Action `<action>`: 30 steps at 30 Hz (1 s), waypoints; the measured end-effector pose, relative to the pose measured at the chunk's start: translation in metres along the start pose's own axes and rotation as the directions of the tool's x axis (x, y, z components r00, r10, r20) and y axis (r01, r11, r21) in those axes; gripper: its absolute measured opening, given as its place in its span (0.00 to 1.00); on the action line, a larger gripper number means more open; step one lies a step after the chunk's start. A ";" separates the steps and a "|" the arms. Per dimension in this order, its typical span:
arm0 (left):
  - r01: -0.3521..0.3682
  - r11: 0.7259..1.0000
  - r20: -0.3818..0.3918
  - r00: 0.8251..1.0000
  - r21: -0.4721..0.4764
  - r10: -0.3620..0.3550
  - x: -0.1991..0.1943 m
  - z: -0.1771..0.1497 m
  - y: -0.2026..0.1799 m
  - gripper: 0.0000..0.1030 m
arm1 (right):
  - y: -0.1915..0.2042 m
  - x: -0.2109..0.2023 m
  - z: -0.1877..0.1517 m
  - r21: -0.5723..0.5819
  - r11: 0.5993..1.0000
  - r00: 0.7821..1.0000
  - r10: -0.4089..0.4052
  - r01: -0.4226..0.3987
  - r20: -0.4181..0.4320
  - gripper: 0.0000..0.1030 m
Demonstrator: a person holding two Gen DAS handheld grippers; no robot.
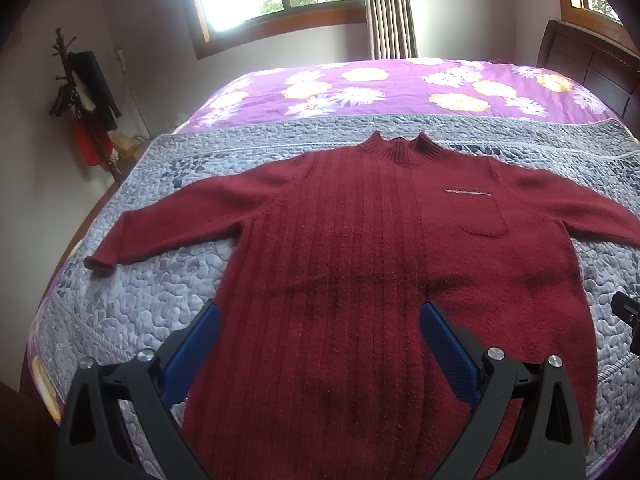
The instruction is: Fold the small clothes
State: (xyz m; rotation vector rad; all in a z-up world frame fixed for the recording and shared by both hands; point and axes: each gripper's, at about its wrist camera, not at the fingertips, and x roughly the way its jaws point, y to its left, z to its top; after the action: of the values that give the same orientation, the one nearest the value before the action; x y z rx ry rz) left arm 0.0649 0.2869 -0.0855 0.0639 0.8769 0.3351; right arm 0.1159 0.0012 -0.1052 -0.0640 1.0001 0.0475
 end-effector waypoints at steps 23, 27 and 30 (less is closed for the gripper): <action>0.010 0.999 -0.074 0.997 0.044 -0.007 0.064 0.023 -0.048 0.97 | -0.098 0.089 0.028 0.092 0.996 0.987 -0.006 0.021 -0.164 0.97; 0.028 0.998 -0.068 0.997 0.065 -0.023 0.090 0.057 -0.089 0.97 | -0.197 0.127 0.067 0.217 0.971 0.968 -0.041 0.097 -0.246 0.97; 0.046 0.995 -0.046 0.998 0.087 -0.042 0.101 0.081 -0.123 0.97 | -0.259 0.145 0.089 0.242 0.957 0.957 -0.090 0.159 -0.275 0.97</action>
State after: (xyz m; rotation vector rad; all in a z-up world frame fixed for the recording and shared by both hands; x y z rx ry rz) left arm 0.2187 0.2091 -0.1317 0.1193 0.9350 0.2577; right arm 0.2862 -0.2492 -0.1710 0.1117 1.2572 -0.2155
